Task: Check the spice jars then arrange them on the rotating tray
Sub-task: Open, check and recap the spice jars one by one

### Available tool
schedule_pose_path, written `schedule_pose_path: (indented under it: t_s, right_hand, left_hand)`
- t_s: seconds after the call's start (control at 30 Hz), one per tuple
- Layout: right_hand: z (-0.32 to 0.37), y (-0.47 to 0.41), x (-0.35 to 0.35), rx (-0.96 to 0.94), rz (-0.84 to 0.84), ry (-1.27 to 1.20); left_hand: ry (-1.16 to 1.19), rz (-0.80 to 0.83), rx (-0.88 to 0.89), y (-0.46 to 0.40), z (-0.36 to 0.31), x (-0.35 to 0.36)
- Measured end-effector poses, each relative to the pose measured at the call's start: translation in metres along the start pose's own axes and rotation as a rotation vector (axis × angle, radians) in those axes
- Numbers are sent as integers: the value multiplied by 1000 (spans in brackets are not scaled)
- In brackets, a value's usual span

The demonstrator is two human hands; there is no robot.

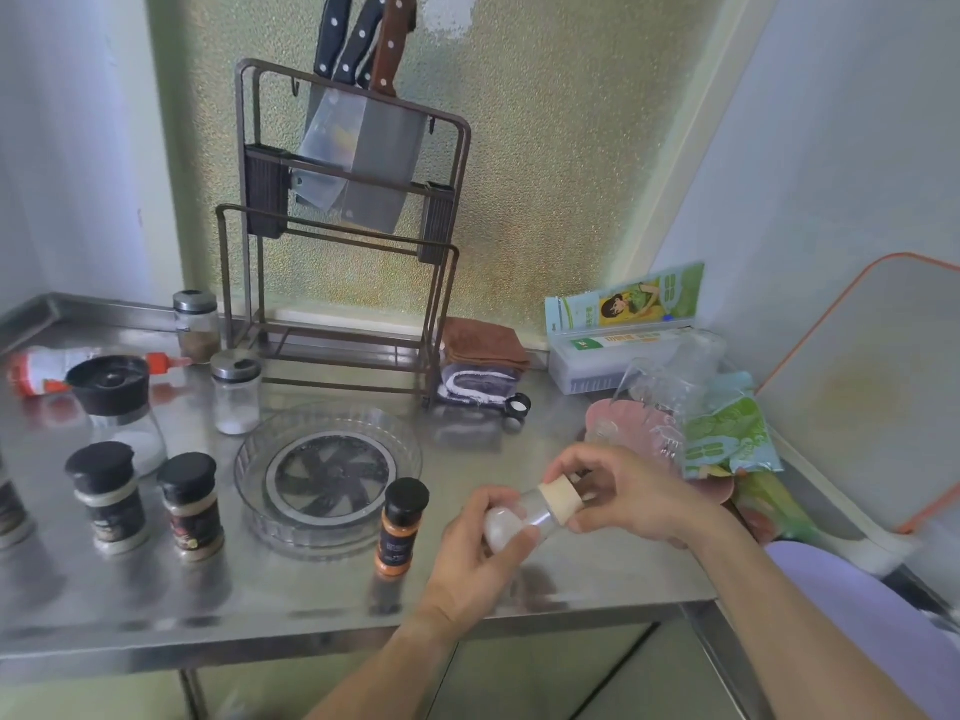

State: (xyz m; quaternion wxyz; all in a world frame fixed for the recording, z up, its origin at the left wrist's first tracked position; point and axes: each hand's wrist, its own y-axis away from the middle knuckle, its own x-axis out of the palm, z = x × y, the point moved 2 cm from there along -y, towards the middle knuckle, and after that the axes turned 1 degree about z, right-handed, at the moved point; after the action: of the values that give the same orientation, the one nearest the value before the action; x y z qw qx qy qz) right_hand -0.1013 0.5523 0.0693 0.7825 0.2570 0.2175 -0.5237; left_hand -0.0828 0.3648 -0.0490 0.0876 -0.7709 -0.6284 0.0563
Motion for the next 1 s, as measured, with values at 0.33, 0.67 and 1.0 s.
schedule_pose_path:
  t_s: [0.33, 0.67, 1.0]
  right_hand:
    - [-2, -3, 6, 164, -72, -14]
    - [-2, -10, 7, 198, -69, 13]
    - [7, -13, 11, 163, -73, 49]
  left_hand:
    - [-23, 9, -8, -1, 1, 0]
    - [-23, -11, -26, 0, 3, -1]
    - [-59, -88, -4, -2, 4, -1]
